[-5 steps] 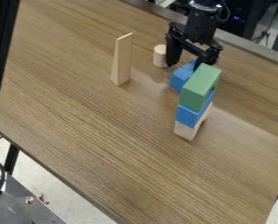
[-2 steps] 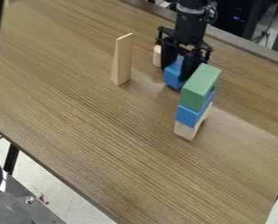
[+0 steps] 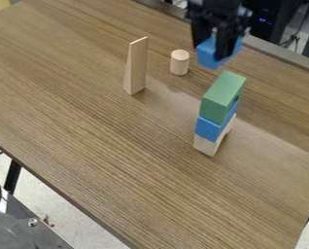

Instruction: Put the blue block on top of the green block

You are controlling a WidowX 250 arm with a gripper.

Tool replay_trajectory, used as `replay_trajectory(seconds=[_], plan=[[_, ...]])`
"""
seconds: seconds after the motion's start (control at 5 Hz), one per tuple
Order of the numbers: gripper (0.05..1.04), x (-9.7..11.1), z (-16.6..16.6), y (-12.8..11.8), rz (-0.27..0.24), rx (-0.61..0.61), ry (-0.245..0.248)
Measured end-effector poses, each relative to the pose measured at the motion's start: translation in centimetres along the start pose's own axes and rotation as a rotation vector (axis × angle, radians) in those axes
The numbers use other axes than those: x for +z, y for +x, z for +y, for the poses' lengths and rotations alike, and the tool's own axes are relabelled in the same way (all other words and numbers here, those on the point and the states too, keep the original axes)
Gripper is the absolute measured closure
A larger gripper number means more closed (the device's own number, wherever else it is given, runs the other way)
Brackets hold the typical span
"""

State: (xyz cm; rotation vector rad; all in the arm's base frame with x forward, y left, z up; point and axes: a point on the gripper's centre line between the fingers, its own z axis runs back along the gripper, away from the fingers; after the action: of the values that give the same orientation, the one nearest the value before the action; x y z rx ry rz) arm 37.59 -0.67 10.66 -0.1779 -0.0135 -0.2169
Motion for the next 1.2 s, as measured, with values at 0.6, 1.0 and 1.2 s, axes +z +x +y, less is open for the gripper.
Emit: replay_trajectory(seconds=[0.6, 1.0, 1.2], plan=[[0.519, 2.0, -3.5, 0.3, -0.009, -0.108, 0.052], [0.518, 2.0, -6.3, -0.5, 0.065, -0.105, 0.019], [0.519, 2.0, -6.9, -1.0, 0.096, -0.056, 0.004]])
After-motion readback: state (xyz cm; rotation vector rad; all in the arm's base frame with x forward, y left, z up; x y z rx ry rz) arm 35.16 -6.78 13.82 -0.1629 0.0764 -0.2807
